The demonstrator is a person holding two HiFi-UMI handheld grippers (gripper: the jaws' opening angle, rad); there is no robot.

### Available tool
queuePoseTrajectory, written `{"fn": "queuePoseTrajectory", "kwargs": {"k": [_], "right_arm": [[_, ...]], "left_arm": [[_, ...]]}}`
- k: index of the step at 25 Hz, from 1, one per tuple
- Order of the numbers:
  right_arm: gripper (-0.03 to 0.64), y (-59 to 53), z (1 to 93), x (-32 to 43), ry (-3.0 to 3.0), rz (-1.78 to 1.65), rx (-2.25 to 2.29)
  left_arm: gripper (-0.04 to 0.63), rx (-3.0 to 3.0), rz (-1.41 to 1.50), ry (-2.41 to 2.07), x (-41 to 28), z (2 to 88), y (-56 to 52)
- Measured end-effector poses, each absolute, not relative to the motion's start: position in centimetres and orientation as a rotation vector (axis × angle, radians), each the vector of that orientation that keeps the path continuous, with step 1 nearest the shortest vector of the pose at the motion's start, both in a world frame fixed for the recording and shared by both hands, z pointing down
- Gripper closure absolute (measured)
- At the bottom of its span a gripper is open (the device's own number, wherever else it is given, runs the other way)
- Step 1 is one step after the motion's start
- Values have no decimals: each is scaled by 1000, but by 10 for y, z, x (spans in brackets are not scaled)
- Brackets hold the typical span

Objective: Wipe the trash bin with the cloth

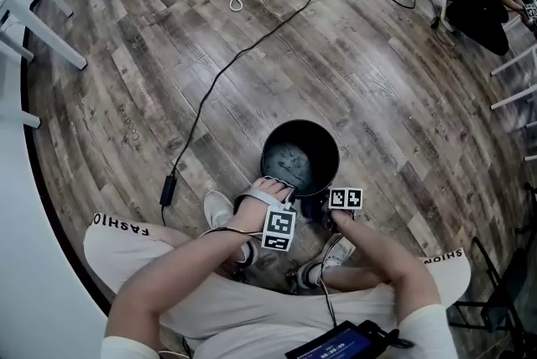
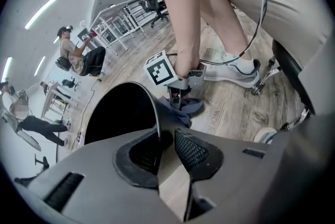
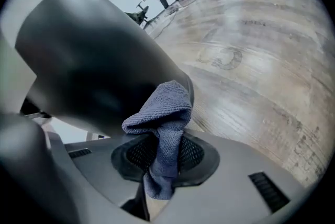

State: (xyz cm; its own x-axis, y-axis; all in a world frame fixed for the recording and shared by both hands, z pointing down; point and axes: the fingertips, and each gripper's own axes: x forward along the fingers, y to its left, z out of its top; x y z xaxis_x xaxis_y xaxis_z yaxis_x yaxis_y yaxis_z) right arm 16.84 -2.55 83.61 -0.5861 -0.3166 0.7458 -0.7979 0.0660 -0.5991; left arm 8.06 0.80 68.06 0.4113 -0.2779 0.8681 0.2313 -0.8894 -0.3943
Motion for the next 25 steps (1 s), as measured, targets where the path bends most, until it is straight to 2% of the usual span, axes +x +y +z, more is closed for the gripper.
{"fn": "queuePoseTrajectory", "kwargs": {"k": [5,8,13,16,17,18,25], "right_arm": [[534,-20,765,176,-2045,1544,1031],[534,-15,719,173,-2078,1506,965],[533,6,665,156,-2117,1290,840],[533,14,661,148,-2089,1176,844],[534,15,663,145,-2081,1160,853],[534,16,667,142,-2079,1146,857],[534,0,699,132,-2048,1075,827]], "left_arm": [[508,-2322,-1478,26,80,677,12],[464,-2241,-1494,-30,74,678,12],[443,-2112,-1514,-64,60,683,3],[445,-2092,-1512,-74,57,688,3],[482,-2080,-1505,-78,57,688,4],[489,-2074,-1499,-85,58,688,5],[508,-2087,-1482,-107,66,687,13]]}}
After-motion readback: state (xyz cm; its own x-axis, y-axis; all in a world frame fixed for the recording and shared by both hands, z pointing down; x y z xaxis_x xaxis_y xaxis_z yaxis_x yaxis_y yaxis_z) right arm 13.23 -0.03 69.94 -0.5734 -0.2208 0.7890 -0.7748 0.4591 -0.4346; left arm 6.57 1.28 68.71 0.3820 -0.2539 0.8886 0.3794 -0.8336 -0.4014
